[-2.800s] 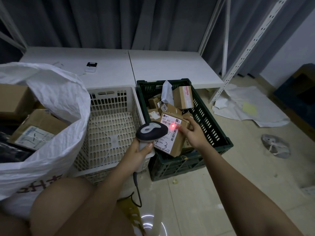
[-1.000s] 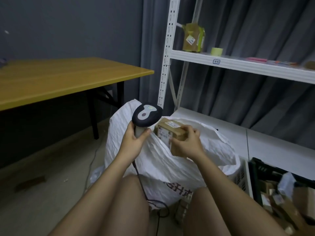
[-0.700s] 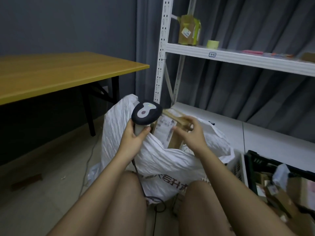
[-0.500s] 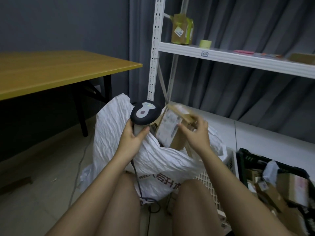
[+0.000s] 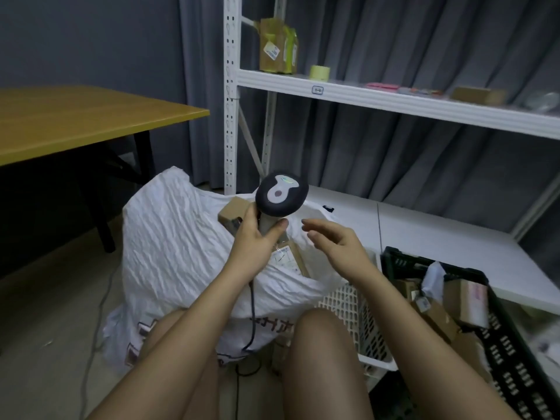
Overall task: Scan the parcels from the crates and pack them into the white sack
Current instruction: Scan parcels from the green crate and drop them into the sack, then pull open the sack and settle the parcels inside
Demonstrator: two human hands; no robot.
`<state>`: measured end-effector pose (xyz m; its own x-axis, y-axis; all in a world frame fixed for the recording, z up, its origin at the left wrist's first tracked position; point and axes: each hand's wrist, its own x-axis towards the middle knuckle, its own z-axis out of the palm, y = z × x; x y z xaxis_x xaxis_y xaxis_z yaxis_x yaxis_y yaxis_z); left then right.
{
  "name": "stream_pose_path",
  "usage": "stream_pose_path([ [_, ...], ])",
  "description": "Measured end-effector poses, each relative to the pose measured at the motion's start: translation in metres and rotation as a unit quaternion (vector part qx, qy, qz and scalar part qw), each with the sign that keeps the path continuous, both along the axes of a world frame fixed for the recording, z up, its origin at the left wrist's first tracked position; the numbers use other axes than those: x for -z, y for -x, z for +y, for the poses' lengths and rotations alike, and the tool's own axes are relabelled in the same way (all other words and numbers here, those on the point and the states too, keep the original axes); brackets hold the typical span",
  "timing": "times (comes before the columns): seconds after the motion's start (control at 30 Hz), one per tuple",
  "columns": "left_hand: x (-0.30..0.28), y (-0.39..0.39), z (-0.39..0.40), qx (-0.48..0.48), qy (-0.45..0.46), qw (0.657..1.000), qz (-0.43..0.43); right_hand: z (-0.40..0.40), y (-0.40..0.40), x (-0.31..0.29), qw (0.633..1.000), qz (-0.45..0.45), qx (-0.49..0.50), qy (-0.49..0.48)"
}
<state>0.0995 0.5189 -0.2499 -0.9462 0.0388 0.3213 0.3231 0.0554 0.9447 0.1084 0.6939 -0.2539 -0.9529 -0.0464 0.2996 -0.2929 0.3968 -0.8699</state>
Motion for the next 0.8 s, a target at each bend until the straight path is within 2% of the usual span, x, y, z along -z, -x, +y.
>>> stream_pose_path([
  [0.1,-0.005,0.004,0.033,0.048,0.031,0.998,-0.012,0.000,-0.007,-0.008,0.994,-0.036,-0.037,0.098],
  [0.2,-0.005,0.012,0.065,0.081,0.061,0.995,-0.025,0.008,-0.008,-0.013,0.970,-0.102,-0.073,0.206],
  [0.4,-0.015,0.019,0.117,0.190,0.034,0.979,-0.064,0.041,-0.002,-0.013,0.926,-0.135,-0.004,0.352],
  [0.5,-0.022,0.026,0.131,0.204,0.092,0.971,-0.080,0.056,0.000,-0.013,0.926,-0.124,0.024,0.356],
  [0.67,-0.026,0.040,0.122,0.172,0.159,0.971,-0.046,0.076,0.004,-0.014,0.925,-0.068,0.113,0.357],
  [0.8,-0.023,0.060,0.084,0.065,0.140,0.987,-0.037,0.108,0.022,-0.018,0.950,-0.044,0.239,0.194],
])
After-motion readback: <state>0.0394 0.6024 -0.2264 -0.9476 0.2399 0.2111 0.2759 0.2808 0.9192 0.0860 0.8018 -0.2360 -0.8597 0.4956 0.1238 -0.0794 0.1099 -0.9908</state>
